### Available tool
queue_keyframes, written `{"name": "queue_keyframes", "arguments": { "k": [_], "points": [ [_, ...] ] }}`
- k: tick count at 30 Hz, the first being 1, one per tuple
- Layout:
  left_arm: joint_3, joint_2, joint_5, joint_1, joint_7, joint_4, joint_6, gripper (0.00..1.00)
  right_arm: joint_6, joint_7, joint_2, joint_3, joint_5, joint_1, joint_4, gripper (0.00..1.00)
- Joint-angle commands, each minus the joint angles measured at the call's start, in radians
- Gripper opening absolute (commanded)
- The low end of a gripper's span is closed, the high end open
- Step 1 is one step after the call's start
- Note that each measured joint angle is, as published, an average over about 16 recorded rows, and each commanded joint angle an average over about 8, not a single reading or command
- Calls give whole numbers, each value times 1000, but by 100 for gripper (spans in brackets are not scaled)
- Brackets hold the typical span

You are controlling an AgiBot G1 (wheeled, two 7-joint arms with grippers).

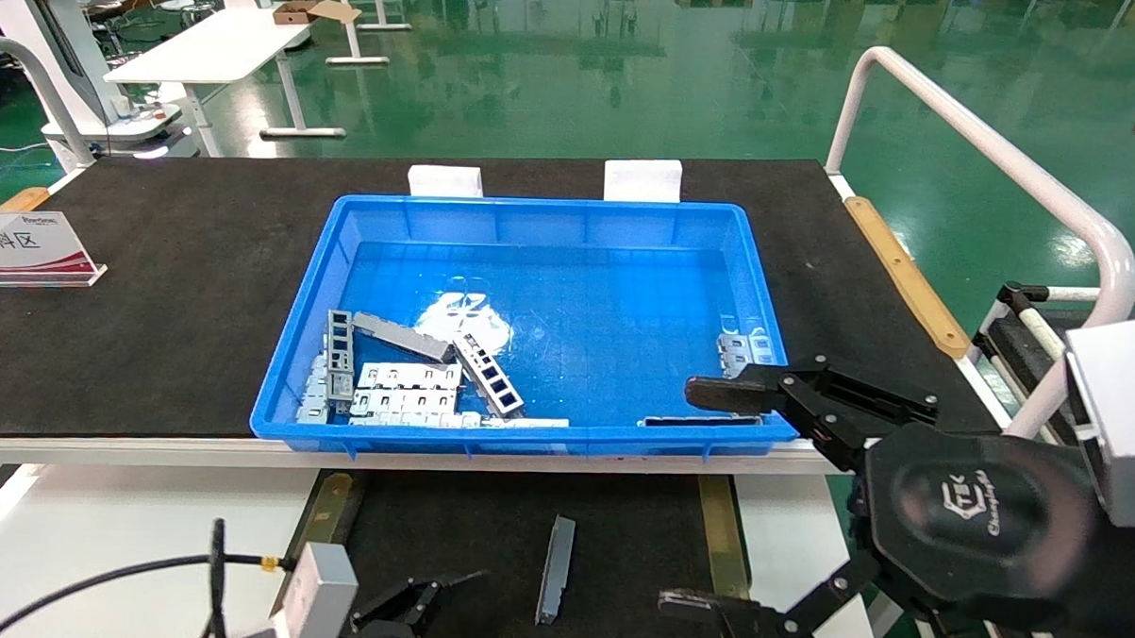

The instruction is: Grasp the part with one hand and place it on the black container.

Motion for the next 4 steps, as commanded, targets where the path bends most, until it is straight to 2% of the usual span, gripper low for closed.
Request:
{"name": "queue_keyframes", "arguments": {
  "k": [1,4],
  "points": [
    [-8,-22,-10,-9,-4,-3,37,100,0,0,0,0,0,0,0,100],
    [-12,-28,-15,-12,-6,-4,45,100,0,0,0,0,0,0,0,100]
  ]
}}
